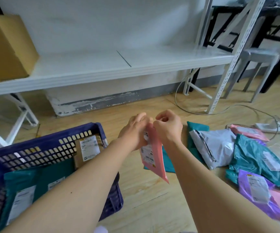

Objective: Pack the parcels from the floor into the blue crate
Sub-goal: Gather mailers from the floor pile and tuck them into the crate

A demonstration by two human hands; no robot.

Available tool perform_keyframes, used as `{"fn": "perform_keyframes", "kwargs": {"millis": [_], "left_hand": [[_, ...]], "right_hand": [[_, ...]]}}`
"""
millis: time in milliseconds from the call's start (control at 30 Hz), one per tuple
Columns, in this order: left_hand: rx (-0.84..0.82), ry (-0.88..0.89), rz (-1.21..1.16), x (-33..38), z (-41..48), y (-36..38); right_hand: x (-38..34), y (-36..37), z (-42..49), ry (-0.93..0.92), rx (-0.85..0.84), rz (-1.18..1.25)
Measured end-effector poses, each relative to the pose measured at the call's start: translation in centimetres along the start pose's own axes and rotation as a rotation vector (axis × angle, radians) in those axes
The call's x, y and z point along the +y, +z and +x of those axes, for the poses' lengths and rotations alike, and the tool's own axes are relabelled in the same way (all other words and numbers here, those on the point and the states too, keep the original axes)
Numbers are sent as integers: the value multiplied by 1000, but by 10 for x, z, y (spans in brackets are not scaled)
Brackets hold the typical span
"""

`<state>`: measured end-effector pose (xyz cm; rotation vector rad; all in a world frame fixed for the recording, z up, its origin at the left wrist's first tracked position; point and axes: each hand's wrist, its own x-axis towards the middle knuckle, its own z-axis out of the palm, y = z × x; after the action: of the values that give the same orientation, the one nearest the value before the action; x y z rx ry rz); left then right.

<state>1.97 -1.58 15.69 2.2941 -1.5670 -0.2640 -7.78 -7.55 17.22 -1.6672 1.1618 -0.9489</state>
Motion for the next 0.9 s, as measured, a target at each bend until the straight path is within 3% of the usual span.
{"fn": "perform_keyframes", "kwargs": {"millis": [200, 367, 500, 633, 767, 900], "left_hand": [[9, -158, -75, -32, -28, -37], [193, -317, -165, -78, -43, -51], [256, -514, -294, -109, -56, -54], [338, -723, -486, -151, -81, -55], [523, -982, -769, -196, -108, -55], [664, -1147, -1010, -231, -133, -58]], "right_hand": [[-25, 37, -26, -101, -9, 24], [-32, 69, -38, -215, -7, 23], [-25, 98, -42, -173, -15, -86], [-17, 128, -52, -50, -150, -215], [-13, 163, -64, 72, -295, -231], [-9, 206, -83, 195, -574, -232]]}}
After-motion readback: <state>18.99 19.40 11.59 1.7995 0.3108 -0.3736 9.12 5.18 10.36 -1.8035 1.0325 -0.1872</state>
